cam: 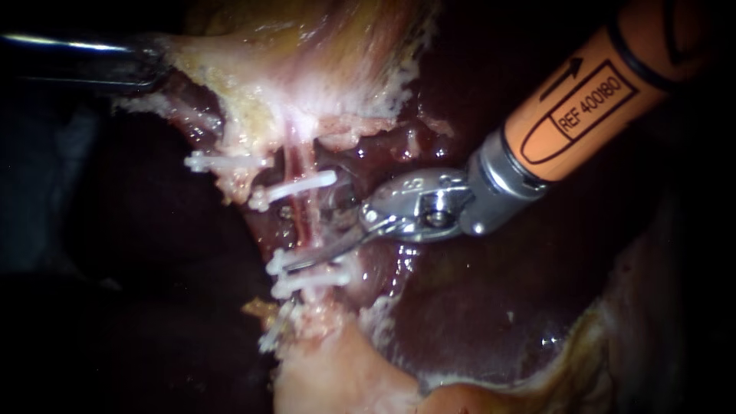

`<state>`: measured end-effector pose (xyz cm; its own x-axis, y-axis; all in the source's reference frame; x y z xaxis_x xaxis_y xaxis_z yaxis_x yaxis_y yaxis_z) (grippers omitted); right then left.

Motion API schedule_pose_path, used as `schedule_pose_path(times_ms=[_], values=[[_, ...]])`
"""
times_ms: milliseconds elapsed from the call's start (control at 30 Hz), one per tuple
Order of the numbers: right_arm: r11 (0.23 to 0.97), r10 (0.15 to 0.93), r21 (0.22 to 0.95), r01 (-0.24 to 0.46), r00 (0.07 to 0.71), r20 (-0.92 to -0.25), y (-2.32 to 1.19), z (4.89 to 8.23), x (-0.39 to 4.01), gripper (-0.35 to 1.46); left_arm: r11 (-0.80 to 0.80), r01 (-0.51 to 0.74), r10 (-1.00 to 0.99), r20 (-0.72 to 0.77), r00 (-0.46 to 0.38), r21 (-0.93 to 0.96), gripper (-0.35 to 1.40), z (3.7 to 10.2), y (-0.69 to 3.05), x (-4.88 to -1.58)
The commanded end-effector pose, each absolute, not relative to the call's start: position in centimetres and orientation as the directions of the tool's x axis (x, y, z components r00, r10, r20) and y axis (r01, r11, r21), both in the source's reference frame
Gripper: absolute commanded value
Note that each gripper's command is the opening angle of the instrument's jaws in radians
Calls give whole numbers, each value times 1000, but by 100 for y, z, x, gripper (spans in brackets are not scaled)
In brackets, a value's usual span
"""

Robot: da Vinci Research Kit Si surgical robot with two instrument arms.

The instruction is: Go to the cutting position right tube

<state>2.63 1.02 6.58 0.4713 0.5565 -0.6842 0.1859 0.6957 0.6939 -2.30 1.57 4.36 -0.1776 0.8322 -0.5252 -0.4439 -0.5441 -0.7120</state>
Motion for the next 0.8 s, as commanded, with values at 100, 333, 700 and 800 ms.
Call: schedule_pose_path(times_ms=[100, 333, 700, 800], values=[[682, 572, 704, 199, 454, -683, 102, 660, 276, 133, -544, -444, 832, -525, -178, -712, -35, 436, 157, -230], [662, 601, 724, 195, 440, -668, 92, 672, 302, 131, -544, -445, 832, -525, -177, -712, -35, 436, 157, -231], [642, 633, 742, 196, 411, -656, 92, 665, 309, 135, -544, -445, 832, -525, -177, -712, -35, 436, 158, -232], [635, 643, 744, 206, 393, -657, 92, 653, 307, 138, -544, -445, 832, -525, -177, -712, -35, 436, 158, -231]])
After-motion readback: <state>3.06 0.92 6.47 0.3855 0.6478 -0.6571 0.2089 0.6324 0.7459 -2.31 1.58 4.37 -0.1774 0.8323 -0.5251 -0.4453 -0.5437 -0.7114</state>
